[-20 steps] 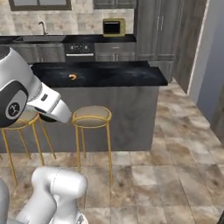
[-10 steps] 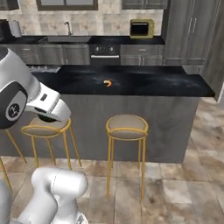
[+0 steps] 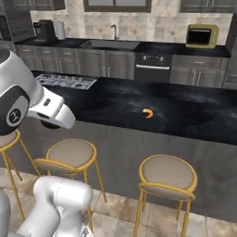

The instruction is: Open the fridge, remove the peach, squash, and shrimp, and place them on any counter.

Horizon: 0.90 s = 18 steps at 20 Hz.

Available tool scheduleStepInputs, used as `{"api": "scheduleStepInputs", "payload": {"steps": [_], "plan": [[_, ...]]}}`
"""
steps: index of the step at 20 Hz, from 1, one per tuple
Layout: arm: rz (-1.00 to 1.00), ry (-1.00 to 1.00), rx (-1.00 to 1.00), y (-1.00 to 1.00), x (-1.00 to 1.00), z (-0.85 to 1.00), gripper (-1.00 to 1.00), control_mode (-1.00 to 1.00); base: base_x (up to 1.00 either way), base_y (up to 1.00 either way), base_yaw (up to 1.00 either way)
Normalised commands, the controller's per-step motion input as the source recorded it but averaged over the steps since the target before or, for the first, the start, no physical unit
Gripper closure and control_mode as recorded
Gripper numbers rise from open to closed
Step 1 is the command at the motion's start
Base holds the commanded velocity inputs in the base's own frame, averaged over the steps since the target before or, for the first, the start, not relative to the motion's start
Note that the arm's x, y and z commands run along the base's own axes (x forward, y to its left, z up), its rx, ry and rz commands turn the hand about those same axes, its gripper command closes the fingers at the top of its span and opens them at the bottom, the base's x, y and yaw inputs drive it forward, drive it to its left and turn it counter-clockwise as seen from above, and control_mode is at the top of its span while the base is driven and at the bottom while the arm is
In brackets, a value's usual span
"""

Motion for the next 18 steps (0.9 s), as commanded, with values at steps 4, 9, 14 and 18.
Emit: {"api": "scheduleStepInputs", "payload": {"steps": [4,9,14,18], "plan": [[0.0,0.0,0.0,0.0,0.0,0.0,1.0,1.0,0.81,-0.02,0.24],[0.0,0.0,0.0,0.0,0.0,0.0,1.0,1.0,0.12,-0.1,0.02],[0.0,0.0,0.0,0.0,0.0,0.0,1.0,1.0,0.19,-0.02,0.0],[0.0,0.0,0.0,0.0,0.0,0.0,1.0,1.0,0.45,0.0,0.0]]}}
